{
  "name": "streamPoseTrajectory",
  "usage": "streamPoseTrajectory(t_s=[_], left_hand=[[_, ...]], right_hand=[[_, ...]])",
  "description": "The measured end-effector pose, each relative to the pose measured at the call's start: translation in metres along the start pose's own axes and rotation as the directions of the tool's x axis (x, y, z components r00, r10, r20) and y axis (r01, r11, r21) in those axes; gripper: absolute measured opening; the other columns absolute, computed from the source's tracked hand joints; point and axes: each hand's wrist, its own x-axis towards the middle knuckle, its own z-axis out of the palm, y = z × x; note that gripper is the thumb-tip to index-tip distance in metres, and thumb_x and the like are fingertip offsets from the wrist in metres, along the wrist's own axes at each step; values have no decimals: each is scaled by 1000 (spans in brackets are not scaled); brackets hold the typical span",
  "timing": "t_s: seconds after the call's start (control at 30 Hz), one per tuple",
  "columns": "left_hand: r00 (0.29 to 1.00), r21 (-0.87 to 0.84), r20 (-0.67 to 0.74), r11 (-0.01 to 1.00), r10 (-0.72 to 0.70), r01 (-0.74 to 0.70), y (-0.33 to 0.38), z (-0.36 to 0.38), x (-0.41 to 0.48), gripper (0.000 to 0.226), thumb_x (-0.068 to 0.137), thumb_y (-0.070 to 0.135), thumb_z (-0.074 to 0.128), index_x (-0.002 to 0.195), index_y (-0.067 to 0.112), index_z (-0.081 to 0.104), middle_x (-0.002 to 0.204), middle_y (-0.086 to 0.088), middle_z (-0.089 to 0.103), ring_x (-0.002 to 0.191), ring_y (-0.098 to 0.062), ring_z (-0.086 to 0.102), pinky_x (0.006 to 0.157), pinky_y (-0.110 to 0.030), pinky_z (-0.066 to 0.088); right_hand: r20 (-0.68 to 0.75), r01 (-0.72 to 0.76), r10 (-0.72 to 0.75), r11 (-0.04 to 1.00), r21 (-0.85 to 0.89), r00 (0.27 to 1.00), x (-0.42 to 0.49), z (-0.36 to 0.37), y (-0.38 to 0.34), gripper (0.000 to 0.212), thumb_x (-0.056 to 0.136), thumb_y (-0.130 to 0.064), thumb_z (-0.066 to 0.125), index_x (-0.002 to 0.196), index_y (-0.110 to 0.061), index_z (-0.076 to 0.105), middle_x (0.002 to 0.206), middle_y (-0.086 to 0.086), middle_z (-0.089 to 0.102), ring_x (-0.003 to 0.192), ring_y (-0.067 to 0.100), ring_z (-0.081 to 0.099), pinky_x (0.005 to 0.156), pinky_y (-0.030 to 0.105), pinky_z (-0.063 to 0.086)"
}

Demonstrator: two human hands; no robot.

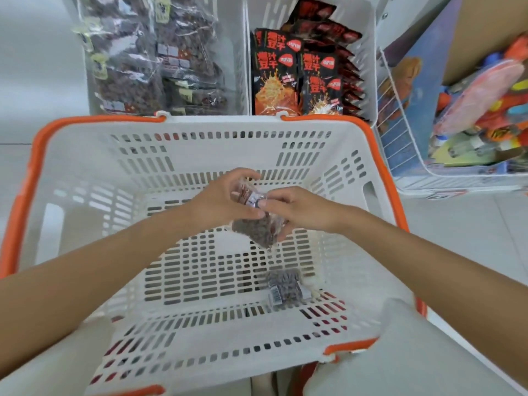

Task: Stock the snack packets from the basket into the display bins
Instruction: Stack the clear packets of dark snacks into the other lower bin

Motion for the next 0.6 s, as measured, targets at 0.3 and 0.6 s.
streamPoseTrajectory(t_s=[0.3,0.6], left_hand=[[931,-330,-123,899,-343,287,-52,-45,-12,18,80,12,75,92,18,62,92,-5,54,84,-20,66,60,-26,58],[922,-365,-65,869,-381,333,-53,-44,-8,38,95,9,59,128,26,47,111,4,59,81,-8,68,57,-22,53]], right_hand=[[295,-413,462,885,-214,836,-20,33,83,85,82,-42,76,152,-37,28,160,-9,19,146,18,23,113,32,24],[-155,-338,319,933,-121,935,13,28,114,19,97,-24,61,115,-20,63,134,2,55,111,18,60,92,33,53]])
